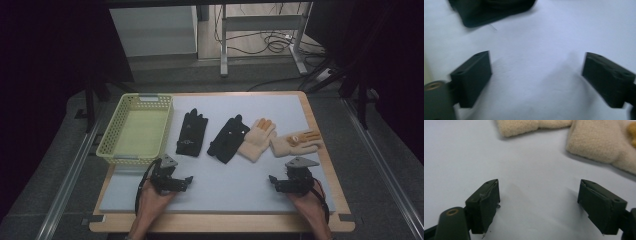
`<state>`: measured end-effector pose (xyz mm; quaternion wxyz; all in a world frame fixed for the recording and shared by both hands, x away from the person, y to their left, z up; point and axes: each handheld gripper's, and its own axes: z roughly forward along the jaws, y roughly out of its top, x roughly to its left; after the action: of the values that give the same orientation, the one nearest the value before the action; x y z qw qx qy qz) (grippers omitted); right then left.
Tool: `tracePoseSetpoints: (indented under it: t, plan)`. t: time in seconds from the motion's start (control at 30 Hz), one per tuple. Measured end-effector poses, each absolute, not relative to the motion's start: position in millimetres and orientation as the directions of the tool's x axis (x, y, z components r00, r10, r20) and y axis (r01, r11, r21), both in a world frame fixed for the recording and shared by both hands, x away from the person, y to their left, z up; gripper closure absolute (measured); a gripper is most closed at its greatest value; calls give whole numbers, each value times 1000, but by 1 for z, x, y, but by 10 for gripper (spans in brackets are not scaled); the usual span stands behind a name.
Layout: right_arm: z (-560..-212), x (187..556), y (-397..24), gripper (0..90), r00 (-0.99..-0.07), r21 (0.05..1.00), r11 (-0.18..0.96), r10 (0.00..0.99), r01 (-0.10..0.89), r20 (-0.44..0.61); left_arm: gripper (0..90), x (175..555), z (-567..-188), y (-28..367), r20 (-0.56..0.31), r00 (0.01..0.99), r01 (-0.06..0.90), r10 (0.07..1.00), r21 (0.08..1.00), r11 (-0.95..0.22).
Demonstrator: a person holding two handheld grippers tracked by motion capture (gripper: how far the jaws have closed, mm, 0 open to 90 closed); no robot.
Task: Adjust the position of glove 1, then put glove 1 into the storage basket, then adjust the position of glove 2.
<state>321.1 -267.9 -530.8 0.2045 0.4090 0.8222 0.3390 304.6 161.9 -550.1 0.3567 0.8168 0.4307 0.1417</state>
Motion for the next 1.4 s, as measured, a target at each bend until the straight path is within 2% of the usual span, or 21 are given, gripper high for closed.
tracePoseSetpoints:
  t: [0.03,0.23,1.4]
  plan:
    - [-531,322,-269,170,-584,727,427,810,538,-44,58,304,-550,158,-38,594,591,803,698,-405]
    - [-531,321,-268,150,-590,725,437,806,532,-52,56,303,-551,159,-45,594,590,804,703,-397]
    - [-526,324,-261,170,-598,709,441,801,550,-33,57,303,-551,159,-45,593,590,804,704,-396]
